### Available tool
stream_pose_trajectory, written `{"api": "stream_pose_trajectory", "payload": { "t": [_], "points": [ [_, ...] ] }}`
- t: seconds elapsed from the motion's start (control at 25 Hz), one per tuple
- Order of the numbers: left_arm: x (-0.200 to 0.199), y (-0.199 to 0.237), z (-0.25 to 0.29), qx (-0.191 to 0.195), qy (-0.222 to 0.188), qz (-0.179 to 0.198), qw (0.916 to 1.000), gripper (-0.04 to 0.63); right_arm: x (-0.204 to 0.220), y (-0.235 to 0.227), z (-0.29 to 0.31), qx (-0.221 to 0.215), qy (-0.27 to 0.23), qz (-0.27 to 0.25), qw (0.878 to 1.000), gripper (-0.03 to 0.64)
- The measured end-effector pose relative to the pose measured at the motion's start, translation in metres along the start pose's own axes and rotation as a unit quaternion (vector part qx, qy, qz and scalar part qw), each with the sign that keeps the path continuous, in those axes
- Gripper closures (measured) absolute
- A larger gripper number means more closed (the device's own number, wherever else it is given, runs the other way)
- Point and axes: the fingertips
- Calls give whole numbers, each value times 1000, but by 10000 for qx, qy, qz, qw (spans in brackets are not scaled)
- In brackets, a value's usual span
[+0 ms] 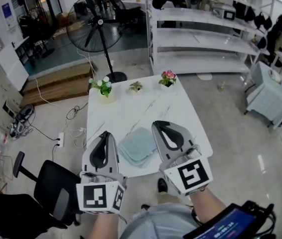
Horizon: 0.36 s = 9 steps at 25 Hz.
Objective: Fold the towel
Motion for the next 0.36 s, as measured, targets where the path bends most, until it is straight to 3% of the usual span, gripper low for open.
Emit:
{"api": "stream_pose_trajectory", "payload": {
  "t": [0.36],
  "points": [
    [3, 2, 2, -6, 54, -19, 10000, 580, 1, 1, 1, -17, 7, -28, 10000, 601]
  ]
}}
Point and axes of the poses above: the fingertips, and each gripper's own axes: z forward along the fingers, y to its left, x out of its underside, and after that the axes turned 5 degrees about y, right-handed
